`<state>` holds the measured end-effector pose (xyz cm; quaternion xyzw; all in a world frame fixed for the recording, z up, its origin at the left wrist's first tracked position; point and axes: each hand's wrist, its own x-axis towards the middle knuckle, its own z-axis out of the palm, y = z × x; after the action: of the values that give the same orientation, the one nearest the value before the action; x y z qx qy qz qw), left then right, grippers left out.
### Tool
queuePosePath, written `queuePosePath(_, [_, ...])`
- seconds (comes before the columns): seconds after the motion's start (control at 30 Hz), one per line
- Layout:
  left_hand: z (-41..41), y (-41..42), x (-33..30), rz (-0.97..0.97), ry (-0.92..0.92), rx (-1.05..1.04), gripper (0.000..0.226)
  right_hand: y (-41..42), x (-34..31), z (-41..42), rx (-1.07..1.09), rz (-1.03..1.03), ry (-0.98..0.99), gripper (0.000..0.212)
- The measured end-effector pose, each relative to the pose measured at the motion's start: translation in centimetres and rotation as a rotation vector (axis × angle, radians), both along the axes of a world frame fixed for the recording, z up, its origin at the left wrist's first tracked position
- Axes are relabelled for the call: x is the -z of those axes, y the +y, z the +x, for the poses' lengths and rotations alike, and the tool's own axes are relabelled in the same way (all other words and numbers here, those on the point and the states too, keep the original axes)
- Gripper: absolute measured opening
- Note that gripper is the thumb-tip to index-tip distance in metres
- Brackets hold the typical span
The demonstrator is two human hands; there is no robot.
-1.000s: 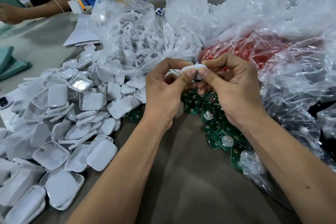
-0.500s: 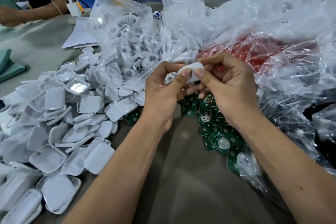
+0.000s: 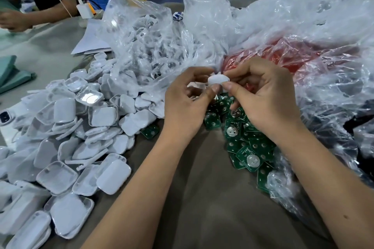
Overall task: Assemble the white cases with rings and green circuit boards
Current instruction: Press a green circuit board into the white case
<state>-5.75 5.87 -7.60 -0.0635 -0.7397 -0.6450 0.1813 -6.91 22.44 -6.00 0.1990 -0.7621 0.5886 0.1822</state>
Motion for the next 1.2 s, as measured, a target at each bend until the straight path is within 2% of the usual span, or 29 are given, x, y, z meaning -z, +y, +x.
queuePosePath(0.1, [0.00,-0.16,0.26,-0.055,0.096,0.007,0.012,-0.21,0.06,0.15,0.026,0.102,0.045,0.013])
queuePosePath(0.2, [-0.05,-0.39,0.31,-0.034,0.098,0.022,0.010,-0.28,0.14,0.13,0.033,0.150,0.067,0.013])
queuePosePath(0.37, [-0.03,-0.63,0.32,-0.068,0.074,0.059,0.013,-0.20,0.37,0.01,-0.004,0.118,0.013,0.017])
queuePosePath(0.67, [0.14,0.04,0.70,-0.078,0.122,-0.024,0.007,-0.36,0.89,-0.19,-0.041,0.081,0.014,0.011])
queuePosePath(0.8, [0.07,-0.01,0.52,-0.004,0.082,0.016,0.009,-0.26,0.69,-0.38,-0.030,0.088,0.021,0.012])
queuePosePath(0.93, [-0.02,0.04,0.27,0.216,0.004,0.061,0.005,-0.26,0.67,-0.41,0.045,0.128,0.041,0.016])
queuePosePath(1.03, [0.12,0.28,-0.05,0.356,-0.042,0.076,0.006,-0.33,0.75,-0.27,-0.014,0.057,-0.039,0.014])
queuePosePath(1.2, [0.12,-0.29,-0.14,0.203,-0.014,0.049,0.010,-0.10,0.86,-0.42,-0.020,-0.014,-0.033,0.013])
